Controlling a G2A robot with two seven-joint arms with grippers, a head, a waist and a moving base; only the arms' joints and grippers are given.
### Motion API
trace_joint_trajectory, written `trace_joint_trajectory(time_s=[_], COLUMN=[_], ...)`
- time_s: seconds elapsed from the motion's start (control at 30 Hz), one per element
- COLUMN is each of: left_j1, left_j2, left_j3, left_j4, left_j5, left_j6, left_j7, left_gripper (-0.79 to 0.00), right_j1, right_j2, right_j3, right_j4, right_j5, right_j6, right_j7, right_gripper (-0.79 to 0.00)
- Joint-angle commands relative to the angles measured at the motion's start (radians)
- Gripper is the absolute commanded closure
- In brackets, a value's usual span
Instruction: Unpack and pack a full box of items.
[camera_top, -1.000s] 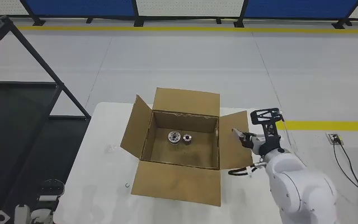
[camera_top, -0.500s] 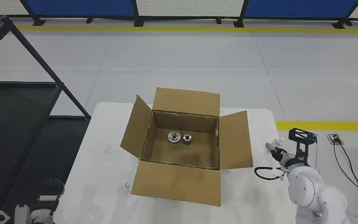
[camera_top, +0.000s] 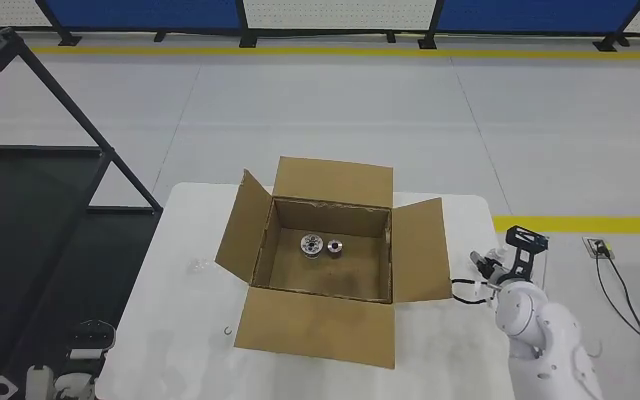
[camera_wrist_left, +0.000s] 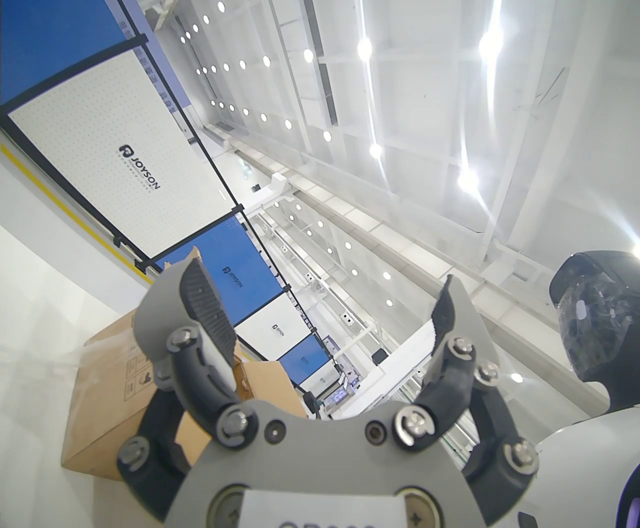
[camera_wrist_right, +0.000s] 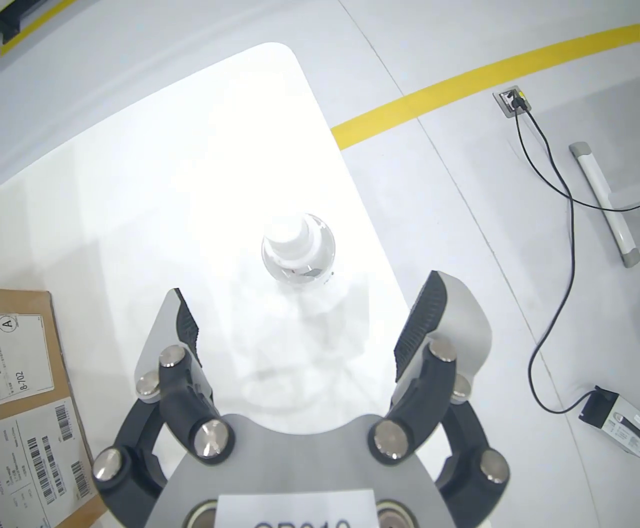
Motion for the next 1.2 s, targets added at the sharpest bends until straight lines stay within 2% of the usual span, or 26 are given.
trace_joint_trajectory(time_s=[0.0, 0.03, 0.07, 0.1, 0.27, 0.37, 0.4, 0.43, 0.83, 1.17], left_j1=[0.000, 0.000, 0.000, 0.000, 0.000, 0.000, 0.000, 0.000, 0.000, 0.000], left_j2=[0.000, 0.000, 0.000, 0.000, 0.000, 0.000, 0.000, 0.000, 0.000, 0.000], left_j3=[0.000, 0.000, 0.000, 0.000, 0.000, 0.000, 0.000, 0.000, 0.000, 0.000], left_j4=[0.000, 0.000, 0.000, 0.000, 0.000, 0.000, 0.000, 0.000, 0.000, 0.000], left_j5=[0.000, 0.000, 0.000, 0.000, 0.000, 0.000, 0.000, 0.000, 0.000, 0.000], left_j6=[0.000, 0.000, 0.000, 0.000, 0.000, 0.000, 0.000, 0.000, 0.000, 0.000], left_j7=[0.000, 0.000, 0.000, 0.000, 0.000, 0.000, 0.000, 0.000, 0.000, 0.000], left_gripper=[-0.785, -0.785, -0.785, -0.785, -0.785, -0.785, -0.785, -0.785, -0.785, -0.785], right_j1=[0.010, 0.015, 0.020, 0.024, 0.038, 0.042, 0.042, 0.042, -0.013, -0.090], right_j2=[0.000, 0.000, 0.001, 0.001, 0.002, 0.003, 0.003, 0.003, 0.008, 0.013], right_j3=[-0.003, -0.004, -0.005, -0.006, -0.005, -0.005, -0.004, -0.003, 0.010, 0.016], right_j4=[0.019, 0.028, 0.037, 0.045, 0.077, 0.085, 0.086, 0.086, -0.017, -0.226], right_j5=[0.009, 0.011, 0.013, 0.015, 0.030, 0.038, 0.040, 0.043, 0.071, 0.073], right_j6=[-0.009, -0.012, -0.014, -0.017, -0.023, -0.021, -0.020, -0.020, -0.036, -0.073], right_j7=[-0.006, -0.009, -0.013, -0.016, -0.032, -0.042, -0.045, -0.048, -0.062, -0.083], right_gripper=[-0.693, -0.489, -0.489, -0.372, -0.302, -0.132, -0.114, 0.000, 0.000, 0.000])
